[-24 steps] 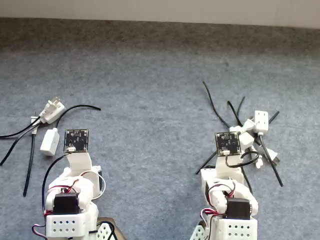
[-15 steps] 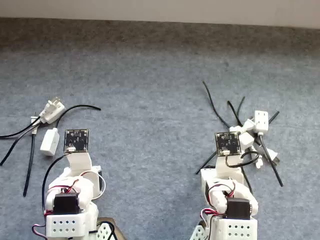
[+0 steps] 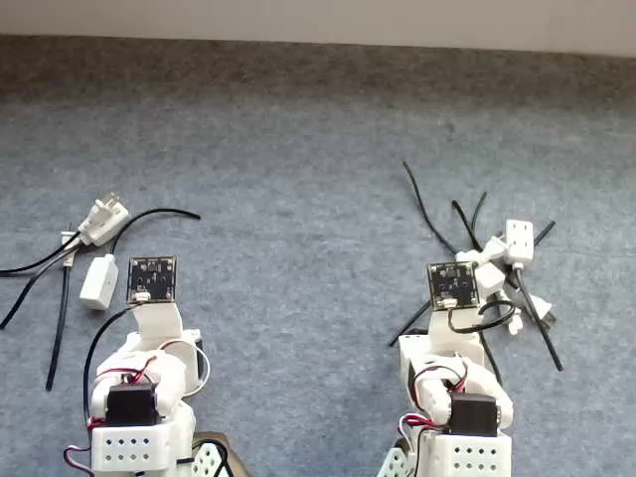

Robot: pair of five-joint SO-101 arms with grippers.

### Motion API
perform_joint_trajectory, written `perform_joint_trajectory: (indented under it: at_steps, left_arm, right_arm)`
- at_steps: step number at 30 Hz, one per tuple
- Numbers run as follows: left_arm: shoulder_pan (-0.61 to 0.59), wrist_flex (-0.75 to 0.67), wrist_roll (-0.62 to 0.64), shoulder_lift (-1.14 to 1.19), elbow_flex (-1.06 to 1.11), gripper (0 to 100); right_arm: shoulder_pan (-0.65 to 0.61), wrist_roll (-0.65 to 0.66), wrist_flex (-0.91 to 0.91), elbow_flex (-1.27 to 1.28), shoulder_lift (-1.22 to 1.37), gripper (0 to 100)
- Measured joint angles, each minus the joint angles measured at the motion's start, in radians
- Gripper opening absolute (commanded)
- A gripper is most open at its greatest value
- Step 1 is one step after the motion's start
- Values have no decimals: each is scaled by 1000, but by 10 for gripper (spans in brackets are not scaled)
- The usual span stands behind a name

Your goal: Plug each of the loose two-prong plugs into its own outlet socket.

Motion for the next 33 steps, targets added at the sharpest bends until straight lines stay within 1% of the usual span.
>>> perform_joint_trajectory:
  at_steps: [2,5,6,8,12,13,16,18,20,22,24,26,28,31,33]
  left_arm:
    - [0,-32,0,0,0,34]
    - [0,-143,-5,0,0,35]
    - [-3,-180,-23,0,0,35]
    - [-32,-259,-110,0,-6,35]
    - [-150,-404,-382,0,-46,35]
    - [-178,-417,-416,0,-71,35]
    - [-273,-423,-451,0,-166,36]
    - [-331,-400,-457,0,-245,61]
    - [-367,-344,-460,5,-339,130]
    - [-379,-249,-460,54,-442,197]
    - [-376,-143,-460,146,-551,213]
    - [-376,-51,-471,285,-660,213]
    - [-384,35,-520,456,-778,213]
    - [-388,180,-594,755,-968,213]
    - [-416,239,-609,967,-1096,213]
  right_arm:
    - [0,0,0,0,0,6]
    - [0,0,0,0,0,6]
    - [0,0,0,0,0,6]
    - [0,0,0,0,0,6]
    - [0,0,0,0,0,6]
    - [0,0,0,0,0,6]
    - [0,0,0,0,0,6]
    - [0,0,0,0,0,6]
    - [0,0,0,0,0,6]
    - [0,0,0,0,0,6]
    - [0,0,0,0,0,6]
    - [0,0,0,0,0,6]
    - [0,0,0,0,0,6]
    - [0,0,0,0,0,6]
    - [0,0,0,0,0,6]
